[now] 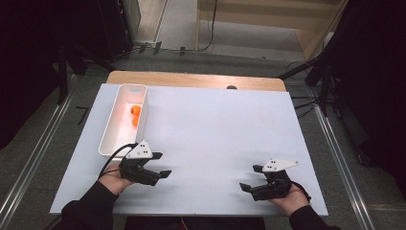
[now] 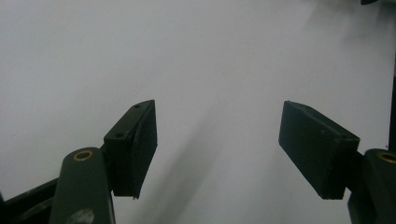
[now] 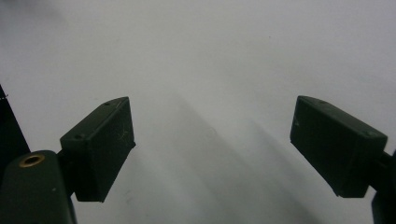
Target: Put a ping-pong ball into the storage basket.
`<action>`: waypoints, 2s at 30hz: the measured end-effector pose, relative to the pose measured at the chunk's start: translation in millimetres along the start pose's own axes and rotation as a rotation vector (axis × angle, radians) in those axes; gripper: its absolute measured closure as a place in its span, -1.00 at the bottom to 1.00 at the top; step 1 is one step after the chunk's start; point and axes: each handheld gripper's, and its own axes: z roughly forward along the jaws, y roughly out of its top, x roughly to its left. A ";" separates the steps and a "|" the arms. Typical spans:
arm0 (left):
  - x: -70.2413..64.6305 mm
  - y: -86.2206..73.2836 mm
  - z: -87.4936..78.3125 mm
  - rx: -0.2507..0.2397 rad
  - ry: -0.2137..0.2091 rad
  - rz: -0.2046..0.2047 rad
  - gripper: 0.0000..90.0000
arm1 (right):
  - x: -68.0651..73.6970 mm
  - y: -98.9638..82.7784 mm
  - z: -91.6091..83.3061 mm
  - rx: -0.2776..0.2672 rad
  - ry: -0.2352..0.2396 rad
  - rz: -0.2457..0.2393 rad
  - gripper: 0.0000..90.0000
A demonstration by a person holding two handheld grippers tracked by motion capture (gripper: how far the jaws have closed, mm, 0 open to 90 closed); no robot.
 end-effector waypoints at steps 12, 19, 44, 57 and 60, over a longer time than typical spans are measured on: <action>0.6 -9.8 -5.9 0.025 -0.015 -0.013 -0.37 | 0.0 -0.3 0.1 0.003 -0.004 0.004 -0.73; 1.3 -14.8 -9.8 0.035 -0.012 -0.004 -0.37 | 0.5 -0.3 0.0 0.005 -0.004 0.008 -0.73; 1.0 -24.4 -12.8 0.071 -0.018 -0.013 -0.37 | 0.1 -0.9 -0.2 0.007 -0.003 0.002 -0.73; 1.0 -24.5 -12.6 0.073 -0.016 -0.010 -0.37 | 0.2 -1.0 -0.3 0.009 -0.002 0.000 -0.73; 1.0 -24.6 -12.6 0.073 -0.017 -0.011 -0.37 | 0.3 -1.0 -0.3 0.010 -0.002 0.001 -0.73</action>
